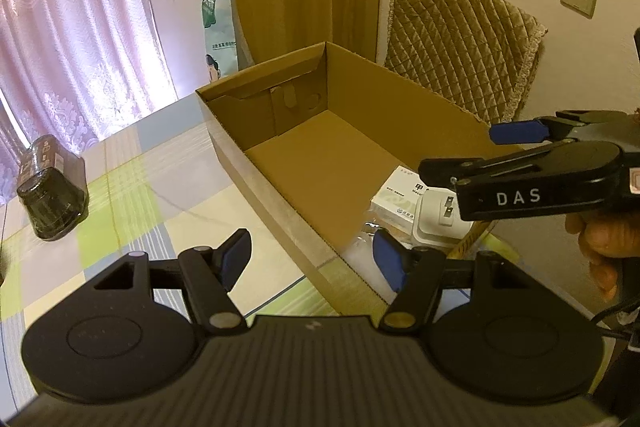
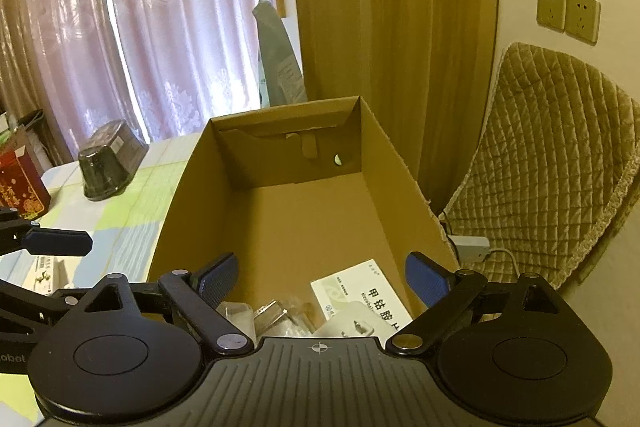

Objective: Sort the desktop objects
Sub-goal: 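Open the left tool to drop the clear tray while the right tool lowers and releases the plug adapter, then move both tools back over the remaining items on the table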

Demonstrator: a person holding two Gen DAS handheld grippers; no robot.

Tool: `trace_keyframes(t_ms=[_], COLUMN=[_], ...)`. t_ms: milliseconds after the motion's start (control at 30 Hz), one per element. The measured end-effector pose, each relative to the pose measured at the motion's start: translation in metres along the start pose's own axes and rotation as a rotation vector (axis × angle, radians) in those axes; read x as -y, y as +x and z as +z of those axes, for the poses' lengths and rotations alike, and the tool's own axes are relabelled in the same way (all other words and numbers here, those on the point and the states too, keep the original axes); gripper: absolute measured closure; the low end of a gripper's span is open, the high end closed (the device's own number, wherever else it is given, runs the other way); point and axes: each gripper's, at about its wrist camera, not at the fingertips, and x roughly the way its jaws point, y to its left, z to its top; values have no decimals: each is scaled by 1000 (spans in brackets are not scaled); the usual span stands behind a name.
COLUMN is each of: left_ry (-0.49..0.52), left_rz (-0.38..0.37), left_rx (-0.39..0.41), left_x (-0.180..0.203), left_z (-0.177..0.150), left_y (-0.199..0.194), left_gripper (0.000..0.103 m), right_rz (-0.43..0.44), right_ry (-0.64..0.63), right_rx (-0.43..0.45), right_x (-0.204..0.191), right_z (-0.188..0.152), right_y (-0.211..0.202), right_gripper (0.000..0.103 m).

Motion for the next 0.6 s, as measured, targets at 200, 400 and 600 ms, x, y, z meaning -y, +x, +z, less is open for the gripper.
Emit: trace_keyframes(t_ms=[200,400,600], left_ry=[-21,-55,-89], left_rz=[9,26,47], left_rx=[3,6,8], left_x=[-6,-13,-20], left_z=[-5,-15,-30], left_y=[-12,-31,-56], left_gripper=[40,40,39], right_rz=[-9,-16,-6], right_ry=[9,-14,-47], right_rx=[-14,-24,-26], right_x=[-7,-22,-44], right_z=[0,2,-1], right_y=[-10,-30,-52], right_gripper=[10,10,10])
